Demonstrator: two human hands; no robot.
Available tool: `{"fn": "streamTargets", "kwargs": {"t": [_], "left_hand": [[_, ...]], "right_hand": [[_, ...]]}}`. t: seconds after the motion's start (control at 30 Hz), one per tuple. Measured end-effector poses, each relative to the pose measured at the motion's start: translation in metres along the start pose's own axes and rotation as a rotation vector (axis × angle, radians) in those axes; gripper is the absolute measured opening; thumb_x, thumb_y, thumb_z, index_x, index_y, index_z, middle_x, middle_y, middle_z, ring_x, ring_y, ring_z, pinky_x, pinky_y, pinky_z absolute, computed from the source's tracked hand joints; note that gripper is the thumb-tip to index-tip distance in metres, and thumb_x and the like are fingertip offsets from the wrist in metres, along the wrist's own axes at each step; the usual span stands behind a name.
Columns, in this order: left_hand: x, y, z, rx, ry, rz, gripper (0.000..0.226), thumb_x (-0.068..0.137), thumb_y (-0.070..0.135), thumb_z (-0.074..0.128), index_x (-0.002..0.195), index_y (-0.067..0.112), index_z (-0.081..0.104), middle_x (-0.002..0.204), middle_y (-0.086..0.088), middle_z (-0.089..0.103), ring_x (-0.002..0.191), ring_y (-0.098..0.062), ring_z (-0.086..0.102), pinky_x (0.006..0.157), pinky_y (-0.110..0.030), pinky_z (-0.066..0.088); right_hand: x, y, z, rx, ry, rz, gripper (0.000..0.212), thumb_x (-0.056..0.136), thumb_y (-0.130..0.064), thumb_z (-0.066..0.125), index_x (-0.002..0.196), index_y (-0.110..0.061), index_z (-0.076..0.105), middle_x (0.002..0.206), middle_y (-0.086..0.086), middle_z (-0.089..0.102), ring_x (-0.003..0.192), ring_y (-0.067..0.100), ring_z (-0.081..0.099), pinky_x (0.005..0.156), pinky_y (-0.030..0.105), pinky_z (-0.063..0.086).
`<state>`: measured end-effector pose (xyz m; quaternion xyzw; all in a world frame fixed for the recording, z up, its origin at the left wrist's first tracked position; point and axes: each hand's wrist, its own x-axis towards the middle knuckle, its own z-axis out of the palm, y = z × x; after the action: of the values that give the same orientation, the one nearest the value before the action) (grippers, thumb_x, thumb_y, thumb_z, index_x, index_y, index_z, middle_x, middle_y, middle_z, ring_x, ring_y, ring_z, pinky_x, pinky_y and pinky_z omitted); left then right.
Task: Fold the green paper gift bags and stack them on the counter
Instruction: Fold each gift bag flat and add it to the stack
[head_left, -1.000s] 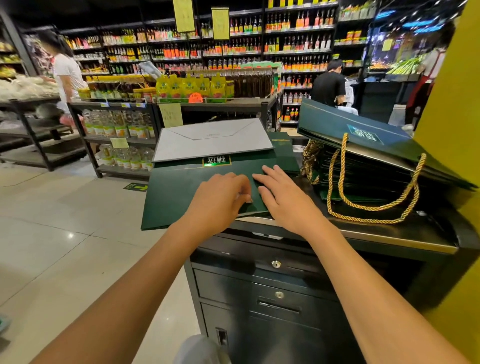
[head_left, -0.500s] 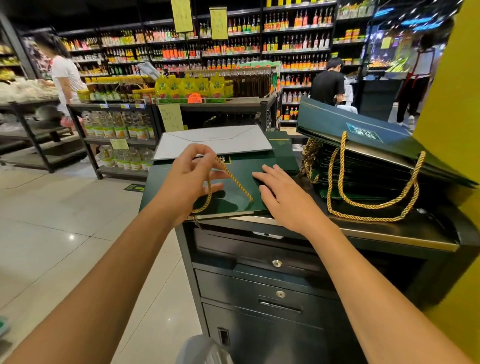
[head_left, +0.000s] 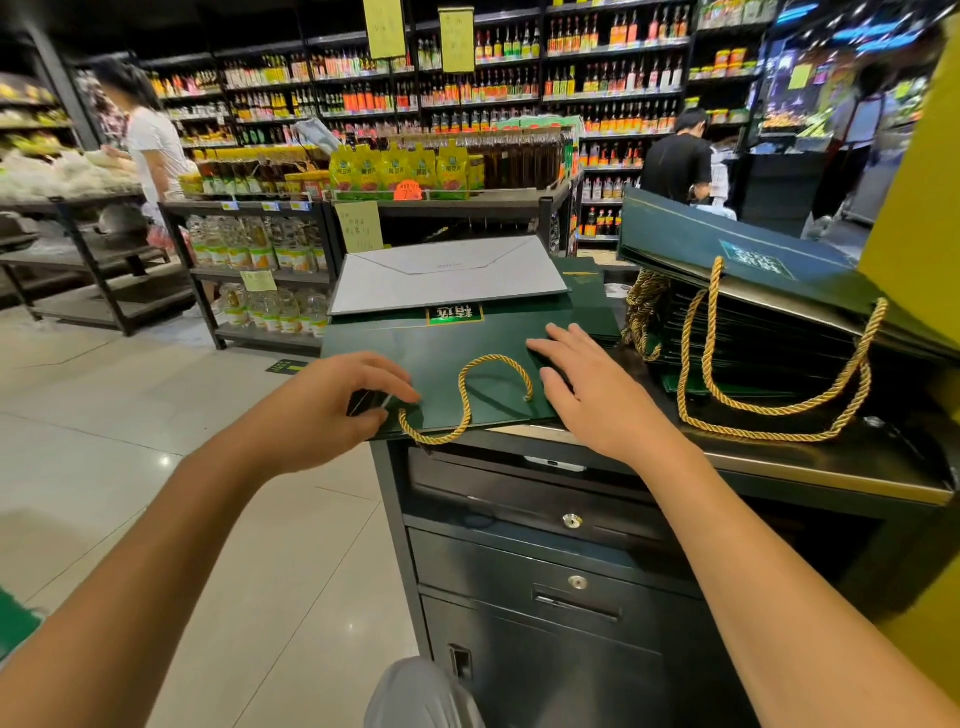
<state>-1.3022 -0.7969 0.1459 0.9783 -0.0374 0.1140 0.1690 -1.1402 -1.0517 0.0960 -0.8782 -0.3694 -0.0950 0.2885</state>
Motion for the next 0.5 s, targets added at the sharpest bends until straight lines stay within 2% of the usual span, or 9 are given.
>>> {"fn": "streamTargets", "kwargs": {"t": [0.13,0.2,0.27,0.37,0.43,0.5], "left_hand": [[0.002,-0.001,0.008,0.083,0.071,0.048,0.023,0.092,0.016,0.072,0.111,0.027,0.076,0.118,0.016,0.060,0.105,-0.004,0.054,0.096,-0.019,0.045],[0.005,-0.004,0.011,0.076,0.096,0.064,0.016,0.091,0.017,0.073,0.102,0.027,0.078,0.113,0.014,0.061,0.100,-0.003,0.052,0.091,-0.011,0.040],[0.006,-0.007,0.015,0.039,0.130,0.074,0.011,0.092,0.018,0.072,0.094,0.028,0.075,0.110,0.010,0.063,0.098,-0.003,0.053,0.088,-0.012,0.041],[0.007,-0.007,0.021,-0.103,0.183,0.031,0.010,0.097,0.020,0.064,0.092,0.028,0.068,0.105,0.006,0.062,0.098,-0.006,0.057,0.086,-0.023,0.047],[0.005,-0.006,0.023,-0.273,0.206,-0.020,0.012,0.101,0.020,0.058,0.095,0.028,0.065,0.104,0.003,0.066,0.096,-0.010,0.062,0.083,-0.026,0.050],[0.004,-0.005,0.023,-0.491,0.234,-0.072,0.014,0.103,0.022,0.054,0.097,0.027,0.065,0.107,-0.005,0.070,0.101,-0.020,0.067,0.088,-0.035,0.056]], "right_hand": [[0.000,0.000,-0.001,0.004,-0.003,0.005,0.045,0.109,-0.031,0.037,0.155,-0.031,0.037,0.167,-0.009,0.022,0.156,0.008,0.005,0.122,0.045,0.025],[0.000,0.000,-0.001,0.002,-0.004,0.006,0.045,0.109,-0.031,0.036,0.155,-0.031,0.037,0.167,-0.009,0.022,0.156,0.008,0.005,0.122,0.045,0.025],[0.000,-0.001,-0.001,-0.001,-0.004,0.007,0.045,0.109,-0.031,0.036,0.155,-0.031,0.037,0.167,-0.009,0.022,0.156,0.008,0.005,0.122,0.044,0.026],[0.000,-0.001,-0.001,-0.007,-0.003,0.006,0.045,0.110,-0.030,0.036,0.155,-0.030,0.037,0.167,-0.009,0.022,0.156,0.008,0.005,0.122,0.043,0.025],[0.000,-0.002,-0.001,-0.007,-0.003,0.005,0.045,0.110,-0.030,0.036,0.155,-0.030,0.037,0.167,-0.008,0.022,0.156,0.009,0.005,0.122,0.043,0.025],[-0.001,-0.002,-0.001,-0.008,-0.003,0.004,0.046,0.110,-0.030,0.036,0.155,-0.030,0.037,0.167,-0.008,0.022,0.156,0.009,0.005,0.122,0.043,0.024]]}}
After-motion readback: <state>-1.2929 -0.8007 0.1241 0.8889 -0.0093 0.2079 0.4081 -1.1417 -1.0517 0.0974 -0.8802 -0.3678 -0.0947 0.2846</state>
